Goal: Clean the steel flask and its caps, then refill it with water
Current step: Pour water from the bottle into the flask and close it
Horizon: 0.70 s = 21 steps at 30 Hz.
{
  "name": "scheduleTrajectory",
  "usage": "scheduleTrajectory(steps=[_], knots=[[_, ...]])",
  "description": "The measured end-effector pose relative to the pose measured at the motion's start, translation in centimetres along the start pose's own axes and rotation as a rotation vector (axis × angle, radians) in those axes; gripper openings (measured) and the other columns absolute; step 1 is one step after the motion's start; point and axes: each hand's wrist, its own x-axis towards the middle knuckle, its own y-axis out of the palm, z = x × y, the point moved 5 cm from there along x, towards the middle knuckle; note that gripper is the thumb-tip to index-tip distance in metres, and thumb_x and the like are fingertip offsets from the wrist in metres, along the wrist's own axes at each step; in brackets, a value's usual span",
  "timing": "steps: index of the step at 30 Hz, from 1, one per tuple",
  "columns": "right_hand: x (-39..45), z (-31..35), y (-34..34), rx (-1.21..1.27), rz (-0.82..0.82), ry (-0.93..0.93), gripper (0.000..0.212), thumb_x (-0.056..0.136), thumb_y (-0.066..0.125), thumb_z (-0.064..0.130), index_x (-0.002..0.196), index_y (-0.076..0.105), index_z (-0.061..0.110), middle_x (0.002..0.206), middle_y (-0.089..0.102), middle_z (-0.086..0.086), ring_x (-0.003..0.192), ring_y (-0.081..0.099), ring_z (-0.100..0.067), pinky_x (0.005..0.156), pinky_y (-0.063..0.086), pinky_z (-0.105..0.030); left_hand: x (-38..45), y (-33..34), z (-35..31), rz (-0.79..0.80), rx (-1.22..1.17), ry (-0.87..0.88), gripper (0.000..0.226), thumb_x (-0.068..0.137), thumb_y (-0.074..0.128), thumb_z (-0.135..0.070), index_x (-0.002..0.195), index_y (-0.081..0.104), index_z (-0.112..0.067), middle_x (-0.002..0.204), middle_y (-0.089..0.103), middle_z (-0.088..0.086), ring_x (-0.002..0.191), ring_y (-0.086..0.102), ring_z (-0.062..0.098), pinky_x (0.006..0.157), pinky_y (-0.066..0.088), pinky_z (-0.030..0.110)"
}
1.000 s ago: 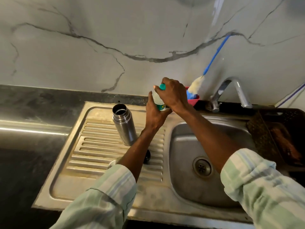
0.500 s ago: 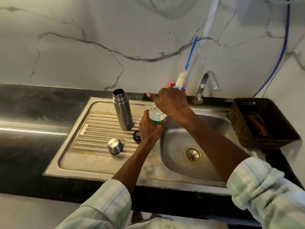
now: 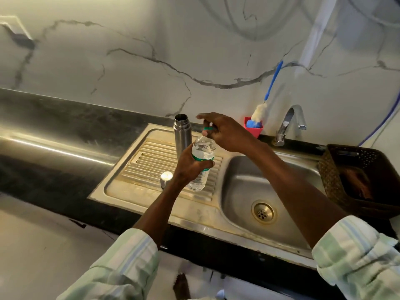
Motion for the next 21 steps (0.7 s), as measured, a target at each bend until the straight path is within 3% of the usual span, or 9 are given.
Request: scheduleTrajectory(steps=[3,6,9,12,14,16,19,21], knots=[[0.6,0.9,0.1,0.019,0.049,0.034,0.055,0.090,0.068,0.031,0.140,0.050,0.019,0.129,0.055,-0.001,0.106,0.052,-0.010,0.086,0.044,-0.017,-0.6,-1.4,0.2,-0.068,0.019,-0.024,0.050,0.070,0.085,-0.008,0.114,0.064,-0.016,0.100,0.072,-0.001,0.092,0.070,0.015,0.082,0.058,0.029],[1.6,1.3,0.8,-0.101,0.048,0.138,0.055,0.088,0.058,0.057,0.128,0.062,0.021,0.126,0.063,-0.004,0.105,0.058,-0.017,0.089,0.049,-0.032,-0.8,-2.7,-0.1,-0.116,0.053,-0.018,0.050,0.068,0.087,-0.011,0.112,0.064,-0.020,0.100,0.072,-0.002,0.091,0.070,0.014,0.079,0.058,0.027],[2.5,2.7,1.1,-0.101,0.071,0.127,0.039,0.094,0.059,0.043,0.123,0.067,0.019,0.125,0.065,-0.005,0.103,0.060,-0.017,0.078,0.043,-0.026,-0.5,-4.2,0.0,-0.127,0.104,-0.012,0.050,0.068,0.088,-0.016,0.110,0.063,-0.026,0.099,0.072,-0.005,0.089,0.069,0.010,0.077,0.057,0.024],[3.2,4.2,0.9,-0.084,0.172,0.066,0.037,0.096,0.059,0.024,0.133,0.060,0.021,0.137,0.056,-0.003,0.115,0.054,-0.017,0.082,0.036,-0.020,0.4,-6.1,0.1,-0.135,0.133,-0.014,0.051,0.067,0.087,-0.015,0.109,0.061,-0.028,0.095,0.071,-0.011,0.086,0.069,0.006,0.075,0.057,0.023],[3.9,4.9,0.8,-0.060,0.193,0.072,0.045,0.094,0.063,0.031,0.137,0.055,0.022,0.139,0.054,-0.004,0.110,0.052,-0.014,0.080,0.038,-0.020,1.2,-7.2,0.0,-0.130,0.140,-0.006,0.053,0.066,0.086,-0.014,0.113,0.062,-0.024,0.095,0.071,-0.009,0.084,0.069,0.006,0.074,0.058,0.023],[5.0,5.5,0.8,-0.103,0.114,0.111,0.048,0.092,0.062,0.043,0.132,0.060,0.017,0.131,0.060,-0.005,0.105,0.056,-0.016,0.077,0.040,-0.022,2.1,-8.3,-0.1,-0.120,0.146,0.013,0.050,0.066,0.086,-0.012,0.109,0.063,-0.022,0.093,0.070,-0.010,0.082,0.069,0.003,0.070,0.056,0.017],[7.0,6.2,1.5,-0.195,0.023,0.115,0.035,0.094,0.062,0.036,0.116,0.069,0.009,0.115,0.068,-0.008,0.097,0.061,-0.017,0.076,0.047,-0.026,3.8,-9.6,0.6,-0.047,0.158,0.027,0.049,0.064,0.085,-0.010,0.108,0.065,-0.020,0.093,0.071,-0.009,0.083,0.069,0.007,0.069,0.055,0.016],[7.6,6.2,1.5,-0.201,0.074,0.074,0.028,0.093,0.063,0.027,0.116,0.070,0.011,0.115,0.069,-0.004,0.092,0.061,-0.012,0.074,0.047,-0.021,4.4,-10.2,1.4,0.003,0.148,0.022,0.053,0.062,0.084,-0.012,0.111,0.065,-0.016,0.095,0.072,-0.005,0.085,0.070,0.012,0.071,0.057,0.022]])
